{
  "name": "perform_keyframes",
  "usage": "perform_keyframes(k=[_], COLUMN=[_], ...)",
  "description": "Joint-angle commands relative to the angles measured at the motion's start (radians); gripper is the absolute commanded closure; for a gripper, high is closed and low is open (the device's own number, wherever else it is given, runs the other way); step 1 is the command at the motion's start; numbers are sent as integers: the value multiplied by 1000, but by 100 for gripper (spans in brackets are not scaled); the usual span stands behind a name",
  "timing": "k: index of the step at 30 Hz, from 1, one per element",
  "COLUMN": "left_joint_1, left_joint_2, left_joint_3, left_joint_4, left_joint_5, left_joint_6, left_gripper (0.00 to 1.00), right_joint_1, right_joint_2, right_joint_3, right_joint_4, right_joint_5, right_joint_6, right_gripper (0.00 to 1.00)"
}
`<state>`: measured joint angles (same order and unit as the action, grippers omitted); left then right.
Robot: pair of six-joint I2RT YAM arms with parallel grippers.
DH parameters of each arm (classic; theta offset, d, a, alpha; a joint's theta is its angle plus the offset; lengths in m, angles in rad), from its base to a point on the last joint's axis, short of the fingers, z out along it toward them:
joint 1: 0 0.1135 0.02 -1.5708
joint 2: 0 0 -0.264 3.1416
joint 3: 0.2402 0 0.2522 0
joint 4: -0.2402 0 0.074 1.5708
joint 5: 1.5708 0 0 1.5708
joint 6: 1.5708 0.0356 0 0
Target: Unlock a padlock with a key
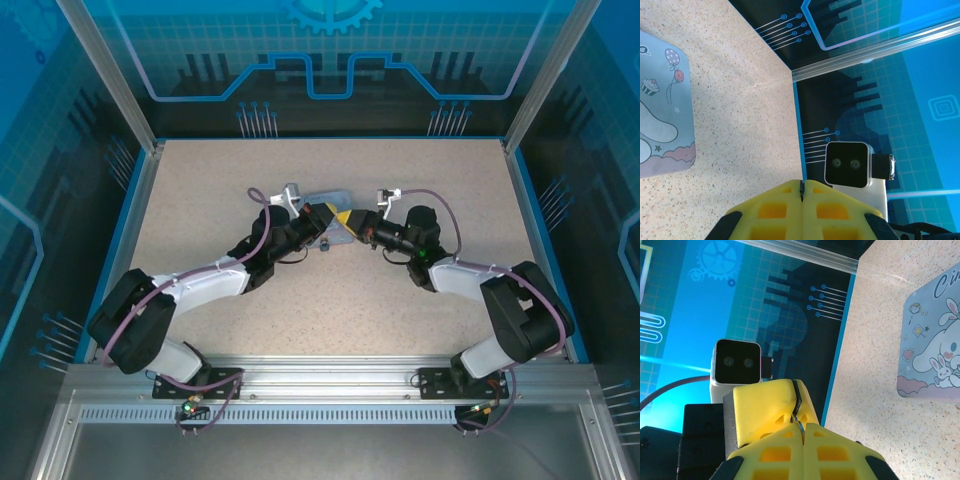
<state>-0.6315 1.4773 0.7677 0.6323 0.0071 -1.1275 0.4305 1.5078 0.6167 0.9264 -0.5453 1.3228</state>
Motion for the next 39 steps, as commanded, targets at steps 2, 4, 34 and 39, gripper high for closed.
perform_keyframes(k=[2,4,34,39], left_joint_1=[-6,-6,11,29], left_joint_2=[-26,-27,-228,-295], left_joint_3=[20,27,134,184], left_joint_4=[-52,-65,-542,-728], left_joint_5=[-12,-10,-69,-67], left_joint_6=[12,17,238,334], left_gripper=[100,100,13,1], right_joint_1=[-16,-22,-80,-82], right_joint_2=[-58,-69,-215,-258], right_joint_3=[-14,-15,-87,-92], right_joint_4=[-25,-39,-279,-393], right_joint_5=[-86,-99,-79,-49], right_joint_6=[-75,-89,-185,-213], right_gripper=[100,100,100,100])
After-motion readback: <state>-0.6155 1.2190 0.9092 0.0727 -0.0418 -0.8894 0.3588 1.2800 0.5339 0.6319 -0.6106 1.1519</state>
